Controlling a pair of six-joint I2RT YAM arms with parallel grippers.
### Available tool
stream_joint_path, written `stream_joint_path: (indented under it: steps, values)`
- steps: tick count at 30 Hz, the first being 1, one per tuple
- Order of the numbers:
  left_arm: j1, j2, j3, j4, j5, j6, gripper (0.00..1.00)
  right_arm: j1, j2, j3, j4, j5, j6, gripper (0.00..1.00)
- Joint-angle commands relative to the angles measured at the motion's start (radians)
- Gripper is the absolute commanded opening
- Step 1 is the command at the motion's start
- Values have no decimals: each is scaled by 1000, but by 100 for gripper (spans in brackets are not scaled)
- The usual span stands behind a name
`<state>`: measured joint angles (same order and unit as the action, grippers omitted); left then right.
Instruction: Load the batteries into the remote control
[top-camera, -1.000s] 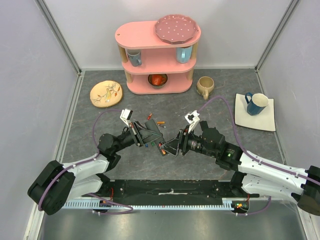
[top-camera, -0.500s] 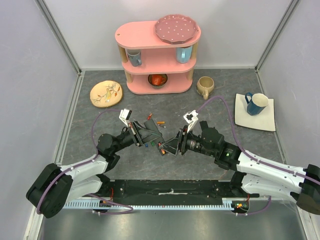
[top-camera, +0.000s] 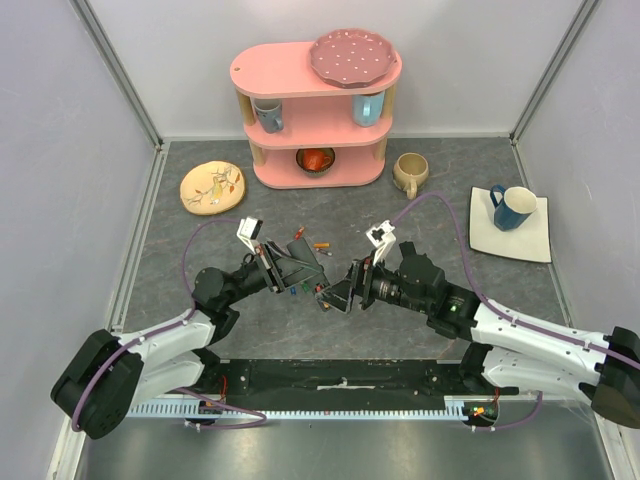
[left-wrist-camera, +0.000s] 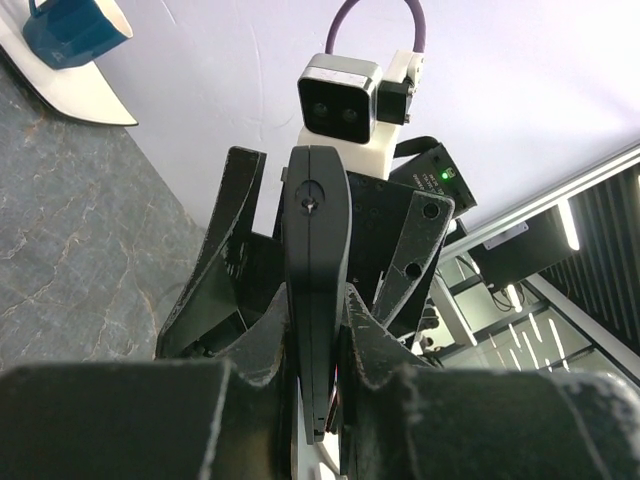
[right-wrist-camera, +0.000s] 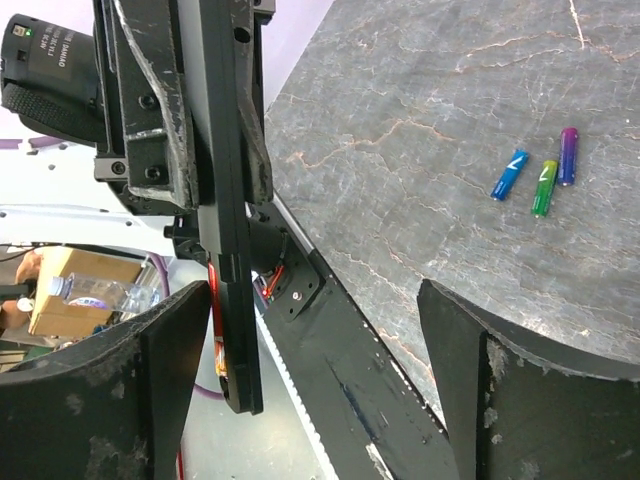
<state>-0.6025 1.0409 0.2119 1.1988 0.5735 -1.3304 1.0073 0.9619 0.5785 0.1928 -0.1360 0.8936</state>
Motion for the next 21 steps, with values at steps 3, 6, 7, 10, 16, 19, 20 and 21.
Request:
stream_joint_path:
  steps: [3, 6, 7, 10, 16, 19, 20, 21]
  values:
    - [-3, -16, 18, 7, -7, 43, 2, -4, -48, 76, -50, 16, -12, 97]
    - [-2, -16, 12, -21, -9, 66, 2, -10, -98, 148, -136, 39, -62, 98]
    - [-2, -16, 9, -25, -12, 69, 2, -13, -118, 170, -166, 79, -85, 98]
    - [-2, -21, -6, -27, -17, 76, 2, -19, -173, 250, -320, 174, -185, 98]
    - [-2, -67, -48, -39, -18, 83, 2, -21, -175, 253, -559, 573, -214, 98]
    - [-2, -137, -75, -96, -9, 99, 2, -24, -66, 244, -622, 650, -217, 97]
    - [-2, -162, -89, -123, -8, 109, 2, -24, 1, 248, -636, 656, -219, 96]
    - [0, -194, -97, -175, -4, 115, 2, -24, 36, 251, -636, 667, -226, 96]
